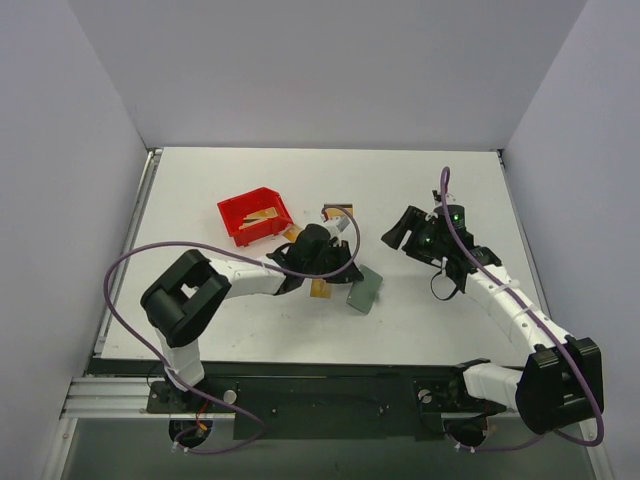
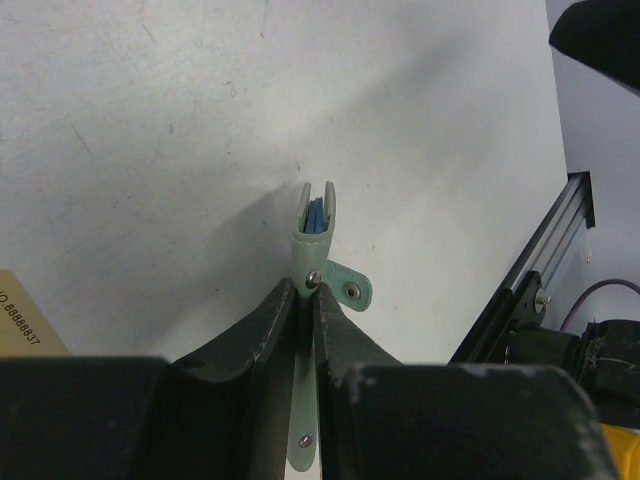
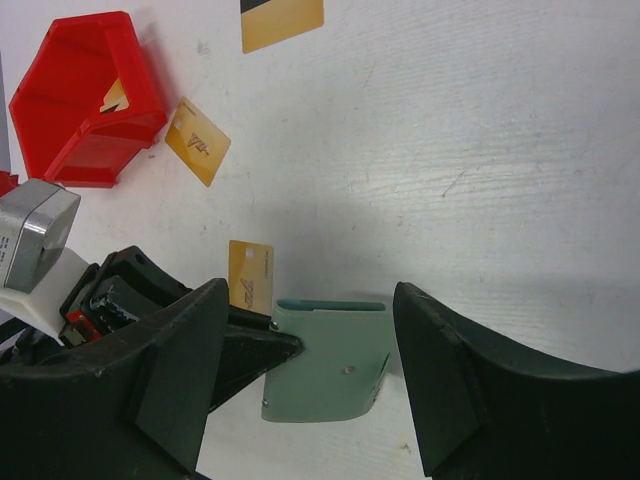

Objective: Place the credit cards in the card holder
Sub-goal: Open the card holder at the center of the board.

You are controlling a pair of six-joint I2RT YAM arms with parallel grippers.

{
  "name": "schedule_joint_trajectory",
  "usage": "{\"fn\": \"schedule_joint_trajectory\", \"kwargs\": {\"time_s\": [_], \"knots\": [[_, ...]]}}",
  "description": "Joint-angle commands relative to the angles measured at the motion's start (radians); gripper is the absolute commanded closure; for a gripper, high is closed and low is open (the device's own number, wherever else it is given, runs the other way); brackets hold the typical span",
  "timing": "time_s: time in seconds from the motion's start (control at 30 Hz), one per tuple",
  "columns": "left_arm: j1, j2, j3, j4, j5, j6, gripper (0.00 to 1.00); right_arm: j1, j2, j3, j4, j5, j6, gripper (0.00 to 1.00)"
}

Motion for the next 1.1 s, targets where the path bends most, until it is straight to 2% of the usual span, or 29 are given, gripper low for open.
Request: {"fn": "schedule_joint_trajectory", "kwargs": {"time_s": [0.0, 0.2, 0.23, 0.3, 0.63, 0.93, 1.07], "knots": [[0.004, -0.009, 0.071, -0.028, -0.055, 0.029, 0.77, -0.006, -0.024, -0.011, 0.023, 0.009, 0.005, 0.38], [0.002, -0.037, 0.080, -0.169, -0.191, 0.087, 0.65, -0.007, -0.019, -0.024, 0.032, 0.018, 0.005, 0.37], [0.004, -0.040, 0.080, -0.186, -0.201, 0.098, 0.59, -0.007, -0.018, -0.027, 0.035, 0.018, 0.002, 0.36], [0.004, -0.046, 0.086, -0.212, -0.221, 0.110, 0.56, -0.007, -0.019, -0.034, 0.049, 0.018, 0.003, 0.34], [0.010, -0.150, 0.074, -0.305, -0.353, 0.166, 0.51, -0.013, -0.070, -0.044, 0.103, 0.140, -0.041, 0.23], [0.046, -0.298, -0.029, -0.416, -0.438, 0.183, 0.50, -0.020, -0.090, -0.064, 0.129, 0.130, -0.051, 0.23], [0.059, -0.373, -0.085, -0.441, -0.492, 0.189, 0.51, -0.020, -0.133, -0.108, 0.116, 0.228, -0.054, 0.22]]}}
